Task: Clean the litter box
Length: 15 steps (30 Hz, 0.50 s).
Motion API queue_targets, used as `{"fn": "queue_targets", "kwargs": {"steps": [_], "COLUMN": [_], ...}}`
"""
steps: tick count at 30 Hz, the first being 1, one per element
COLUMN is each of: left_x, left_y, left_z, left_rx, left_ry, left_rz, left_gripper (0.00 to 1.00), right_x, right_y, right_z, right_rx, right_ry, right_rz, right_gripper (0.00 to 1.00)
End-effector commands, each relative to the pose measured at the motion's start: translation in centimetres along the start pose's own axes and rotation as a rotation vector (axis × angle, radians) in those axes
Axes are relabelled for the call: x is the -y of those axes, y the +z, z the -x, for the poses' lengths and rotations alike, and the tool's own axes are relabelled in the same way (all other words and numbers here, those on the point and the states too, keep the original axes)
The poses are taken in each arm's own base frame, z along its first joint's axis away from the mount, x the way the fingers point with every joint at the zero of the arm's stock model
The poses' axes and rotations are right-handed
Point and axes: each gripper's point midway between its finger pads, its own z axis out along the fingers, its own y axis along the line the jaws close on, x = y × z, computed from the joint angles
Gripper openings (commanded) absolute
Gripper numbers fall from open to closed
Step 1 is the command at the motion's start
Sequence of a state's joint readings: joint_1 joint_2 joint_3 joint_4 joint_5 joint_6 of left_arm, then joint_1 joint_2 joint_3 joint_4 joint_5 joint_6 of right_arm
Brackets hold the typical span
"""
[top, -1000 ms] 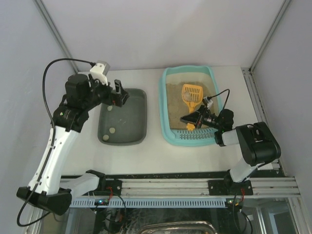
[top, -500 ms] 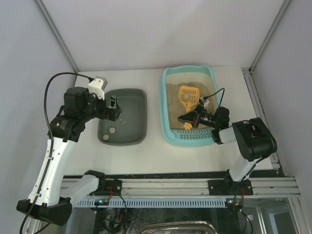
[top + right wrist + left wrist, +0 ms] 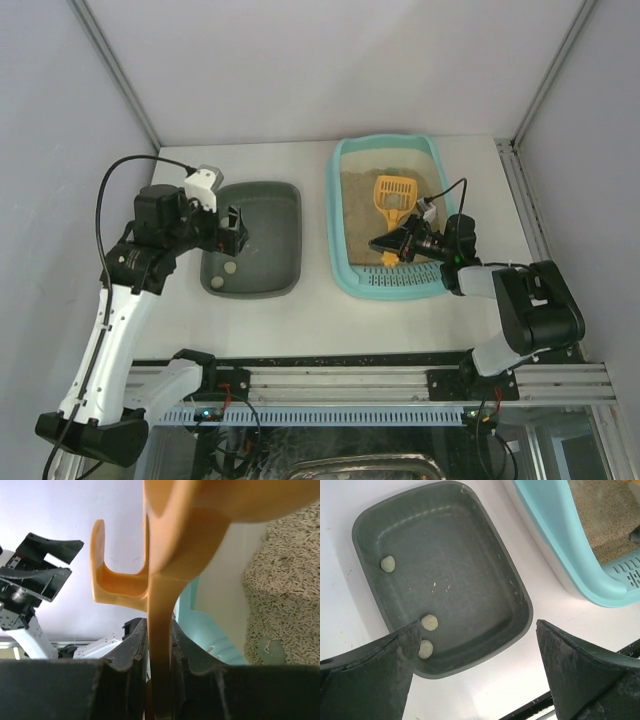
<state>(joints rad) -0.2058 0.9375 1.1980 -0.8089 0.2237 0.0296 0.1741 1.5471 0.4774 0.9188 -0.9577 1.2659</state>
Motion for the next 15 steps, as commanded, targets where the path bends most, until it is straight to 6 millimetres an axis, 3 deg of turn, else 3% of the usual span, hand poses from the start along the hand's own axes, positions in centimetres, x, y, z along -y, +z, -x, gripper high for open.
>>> {"fn": "queue_targets", "kwargs": {"steps": [1, 8, 15], "left_x": [-0.9, -6.0, -9.9], "left_y": [0.3, 0.1, -0.8], "left_z": [0.2, 0.0, -0.6], "left_rx": [0.028, 0.001, -0.027], "left_ry": [-0.001, -0.071, -0.107], "left_rz": [0.034, 0.243, 0.369], "left_gripper": [1.0, 1.0, 1.0], "right_x": [-1.3, -2.1, -3.3], "right_y": [1.5, 1.5, 4.5], "right_z": [-1.1, -2.0, -4.9], "right_rx": [-0.043, -0.03, -0.122], "right_ry": [-0.149, -0.268, -0.389], "right_rz": [-0.029, -0.107, -0.292], "right_gripper": [0.0, 0.0, 0.0]}}
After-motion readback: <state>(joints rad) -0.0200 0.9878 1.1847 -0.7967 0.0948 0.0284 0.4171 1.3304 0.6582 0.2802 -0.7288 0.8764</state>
